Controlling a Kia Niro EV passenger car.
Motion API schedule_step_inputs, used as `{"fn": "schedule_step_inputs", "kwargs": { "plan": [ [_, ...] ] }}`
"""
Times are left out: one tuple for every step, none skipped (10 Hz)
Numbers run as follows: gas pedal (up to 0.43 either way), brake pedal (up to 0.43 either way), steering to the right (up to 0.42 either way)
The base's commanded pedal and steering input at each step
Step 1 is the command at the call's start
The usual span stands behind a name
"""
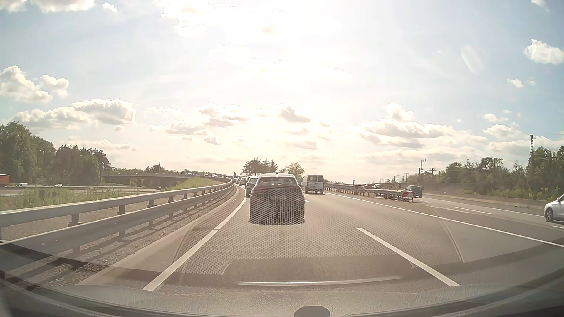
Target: Follow the waypoints while adhering to traffic rules and regulations
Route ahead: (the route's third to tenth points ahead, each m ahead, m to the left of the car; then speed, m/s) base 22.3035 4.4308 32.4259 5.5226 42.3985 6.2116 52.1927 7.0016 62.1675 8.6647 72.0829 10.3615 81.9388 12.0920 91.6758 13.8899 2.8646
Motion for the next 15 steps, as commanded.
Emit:
{"fn": "schedule_step_inputs", "kwargs": {
  "plan": [
    [0.110,0.000,-0.010],
    [0.118,0.000,-0.010],
    [0.118,0.000,-0.010],
    [0.118,0.000,-0.010],
    [0.118,0.000,-0.010],
    [0.118,0.000,-0.010],
    [0.118,0.000,-0.010],
    [0.118,0.000,-0.010],
    [0.118,0.000,-0.010],
    [0.118,0.000,-0.010],
    [0.118,0.000,-0.010],
    [0.118,0.000,-0.010],
    [0.118,0.000,-0.010],
    [0.118,0.000,-0.011],
    [0.118,0.000,-0.011]
  ]
}}
